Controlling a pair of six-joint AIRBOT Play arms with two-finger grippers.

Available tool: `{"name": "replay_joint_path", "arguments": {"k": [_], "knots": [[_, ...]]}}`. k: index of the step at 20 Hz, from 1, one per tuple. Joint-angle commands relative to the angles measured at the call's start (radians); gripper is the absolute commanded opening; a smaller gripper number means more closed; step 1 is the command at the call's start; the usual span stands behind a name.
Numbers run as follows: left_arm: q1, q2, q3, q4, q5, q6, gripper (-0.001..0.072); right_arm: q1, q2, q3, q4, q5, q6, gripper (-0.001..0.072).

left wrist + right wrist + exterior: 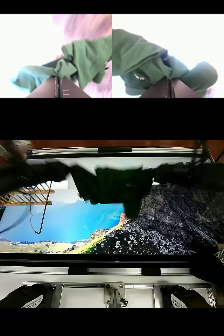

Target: Fold the shirts.

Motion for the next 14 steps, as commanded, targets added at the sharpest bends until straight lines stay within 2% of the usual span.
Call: {"name": "replay_joint_path", "arguments": {"k": [1, 3, 5, 7, 10, 12, 14], "knots": [[0.009, 0.082, 0.311, 0.024, 0.01, 0.062, 0.0034, 0.002, 0.155, 0.169, 0.026, 0.136, -0.02, 0.0061], [0.009, 0.11, 0.353, 0.029, 0.002, 0.061, 0.0035, 0.002, 0.211, 0.189, 0.026, 0.116, 0.01, 0.0061], [0.01, 0.12, 0.352, 0.079, -0.085, 0.061, 0.0035, 0.001, 0.239, 0.189, 0.023, 0.016, 0.042, 0.0061], [0.01, 0.104, 0.349, 0.176, -0.238, 0.06, 0.0035, 0.001, 0.229, 0.189, 0.004, -0.178, 0.079, 0.0061], [0.01, 0.049, 0.341, 0.359, -0.412, 0.0, 0.0035, 0.001, 0.18, 0.165, -0.095, -0.443, 0.106, 0.0061], [0.01, 0.016, 0.303, 0.399, -0.468, -0.002, 0.0035, 0.001, 0.142, 0.114, -0.18, -0.508, 0.125, 0.0061], [0.009, -0.008, 0.215, 0.398, -0.476, -0.003, 0.0035, 0.001, 0.103, 0.041, -0.21, -0.485, 0.129, 0.0062]]}}
